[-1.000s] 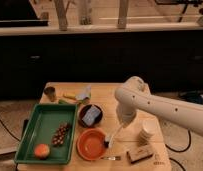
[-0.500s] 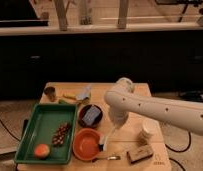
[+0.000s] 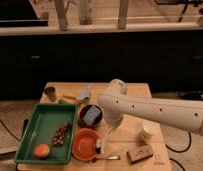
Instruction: Wipe red bowl with brush
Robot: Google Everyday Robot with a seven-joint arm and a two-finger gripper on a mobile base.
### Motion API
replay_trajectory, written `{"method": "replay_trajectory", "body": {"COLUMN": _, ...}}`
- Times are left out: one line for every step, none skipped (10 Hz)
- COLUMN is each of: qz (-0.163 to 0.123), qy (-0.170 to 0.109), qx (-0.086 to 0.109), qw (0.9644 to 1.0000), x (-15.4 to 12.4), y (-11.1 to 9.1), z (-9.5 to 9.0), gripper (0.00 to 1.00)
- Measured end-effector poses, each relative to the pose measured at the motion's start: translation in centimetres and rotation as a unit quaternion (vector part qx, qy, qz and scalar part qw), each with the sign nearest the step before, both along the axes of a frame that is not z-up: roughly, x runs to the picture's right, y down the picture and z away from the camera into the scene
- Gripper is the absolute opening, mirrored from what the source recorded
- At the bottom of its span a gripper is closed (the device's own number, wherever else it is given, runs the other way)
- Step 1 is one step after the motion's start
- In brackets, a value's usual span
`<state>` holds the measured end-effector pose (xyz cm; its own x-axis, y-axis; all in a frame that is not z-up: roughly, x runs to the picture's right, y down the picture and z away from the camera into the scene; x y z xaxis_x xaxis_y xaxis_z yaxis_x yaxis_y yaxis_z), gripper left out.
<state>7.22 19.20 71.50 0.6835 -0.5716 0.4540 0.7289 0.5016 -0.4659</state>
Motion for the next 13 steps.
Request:
{"method": "replay_trajectory", "body": {"qz": 0.002, "qy": -0.002, "qx": 0.002, "qw": 1.0000, "x": 0.5, "y": -0.2, "z": -0.2, "gripper": 0.01}}
{"method": "replay_trajectory", "body": {"qz": 0.004, "qy": -0.005, "qx": 0.005, "qw": 1.0000, "x": 0.9, "y": -0.6, "z": -0.4, "gripper": 0.01}}
{"method": "replay_trajectory", "body": {"qz": 0.005, "qy": -0.008, "qx": 0.006, "qw": 0.9999, "x": 0.7, "y": -0.8, "z": -0.6, "gripper": 0.01}}
{"method": "replay_trajectory", "body": {"qz": 0.004, "qy": -0.011, "qx": 0.009, "qw": 0.9999, "x": 0.5, "y": -1.2, "z": -0.8, "gripper": 0.01}}
{"method": "replay_trajectory", "body": {"qz": 0.003, "qy": -0.014, "qx": 0.011, "qw": 0.9998, "x": 0.2, "y": -1.5, "z": -0.9, "gripper": 0.01}}
{"method": "replay_trajectory", "body": {"qz": 0.002, "qy": -0.018, "qx": 0.013, "qw": 0.9998, "x": 0.0, "y": -1.8, "z": -1.1, "gripper": 0.01}}
{"method": "replay_trajectory", "body": {"qz": 0.002, "qy": -0.019, "qx": 0.013, "qw": 0.9997, "x": -0.1, "y": -2.0, "z": -1.1, "gripper": 0.01}}
{"method": "replay_trajectory", "body": {"qz": 0.000, "qy": -0.019, "qx": 0.010, "qw": 0.9998, "x": -0.4, "y": -1.9, "z": -1.0, "gripper": 0.01}}
{"method": "replay_trajectory", "body": {"qz": -0.002, "qy": -0.022, "qx": 0.007, "qw": 0.9997, "x": -1.1, "y": -1.7, "z": -0.6, "gripper": 0.01}}
{"method": "replay_trajectory", "body": {"qz": -0.004, "qy": -0.022, "qx": 0.003, "qw": 0.9997, "x": -1.7, "y": -1.5, "z": -0.2, "gripper": 0.01}}
{"method": "replay_trajectory", "body": {"qz": -0.005, "qy": -0.022, "qx": -0.002, "qw": 0.9997, "x": -2.2, "y": -1.0, "z": 0.3, "gripper": 0.01}}
{"method": "replay_trajectory", "body": {"qz": -0.003, "qy": -0.020, "qx": -0.006, "qw": 0.9998, "x": -2.4, "y": -0.5, "z": 0.8, "gripper": 0.01}}
{"method": "replay_trajectory", "body": {"qz": -0.001, "qy": -0.016, "qx": -0.008, "qw": 0.9998, "x": -2.3, "y": -0.3, "z": 1.0, "gripper": 0.01}}
